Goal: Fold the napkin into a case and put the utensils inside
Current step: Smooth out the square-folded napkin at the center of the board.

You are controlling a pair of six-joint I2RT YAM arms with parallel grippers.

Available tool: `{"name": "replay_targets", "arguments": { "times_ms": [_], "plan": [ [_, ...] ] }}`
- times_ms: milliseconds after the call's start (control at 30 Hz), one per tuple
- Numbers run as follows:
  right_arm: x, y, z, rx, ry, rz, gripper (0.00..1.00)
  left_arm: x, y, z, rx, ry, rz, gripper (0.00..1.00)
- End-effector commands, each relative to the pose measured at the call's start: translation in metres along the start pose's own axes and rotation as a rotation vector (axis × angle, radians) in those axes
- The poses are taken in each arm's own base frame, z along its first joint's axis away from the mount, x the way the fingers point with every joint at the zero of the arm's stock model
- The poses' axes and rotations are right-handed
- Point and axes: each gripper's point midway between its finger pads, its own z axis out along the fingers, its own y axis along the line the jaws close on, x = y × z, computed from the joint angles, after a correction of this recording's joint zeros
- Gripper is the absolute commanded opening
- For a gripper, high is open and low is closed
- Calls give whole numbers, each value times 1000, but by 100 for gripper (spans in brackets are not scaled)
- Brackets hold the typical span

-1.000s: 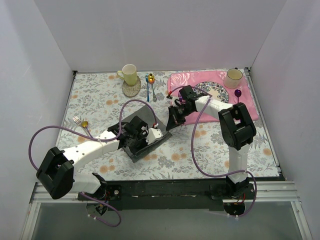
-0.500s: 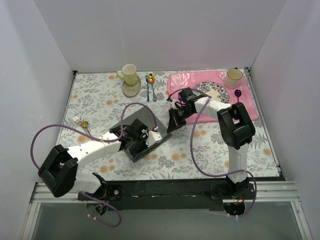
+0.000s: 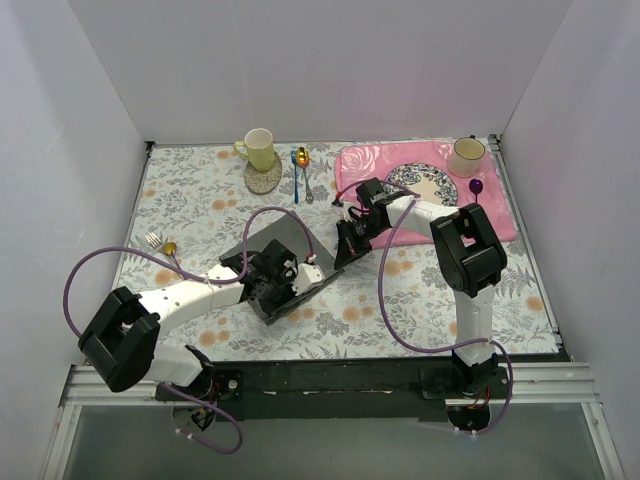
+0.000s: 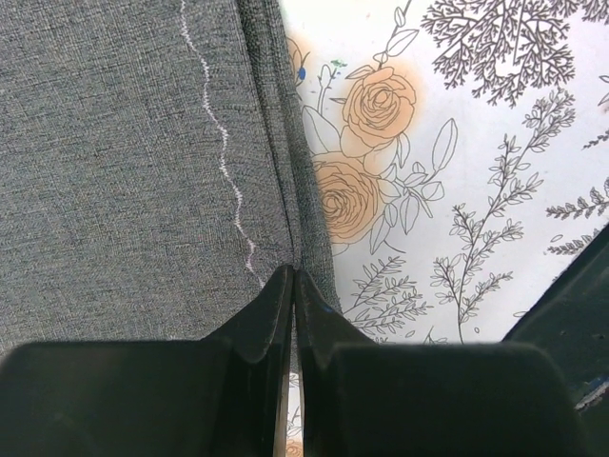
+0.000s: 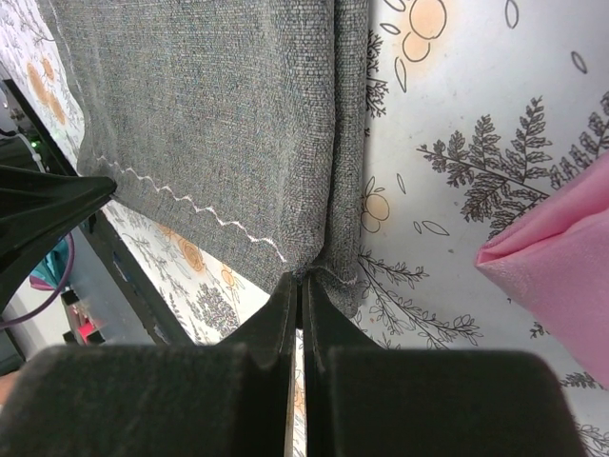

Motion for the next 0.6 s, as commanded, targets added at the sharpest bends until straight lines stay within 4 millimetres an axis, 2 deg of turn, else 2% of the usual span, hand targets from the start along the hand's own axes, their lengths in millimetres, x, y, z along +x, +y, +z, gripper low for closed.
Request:
{"name": "replay_targets", "arguments": {
  "times_ms": [0, 167, 400, 567],
  "plan": [
    [-12, 13, -11, -19, -24, -42, 1, -18, -5, -15, 34, -43, 17, 0],
    [-11, 21, -18, -26, -26, -55, 1, -22, -8, -25, 51, -45, 26, 0],
    [-7, 18, -17, -26, -14, -41, 1, -19, -12, -20, 78, -29, 28, 0],
    [-19, 32, -30, -56, -44, -53, 1, -21, -11, -22, 73, -40, 24, 0]
  ]
}}
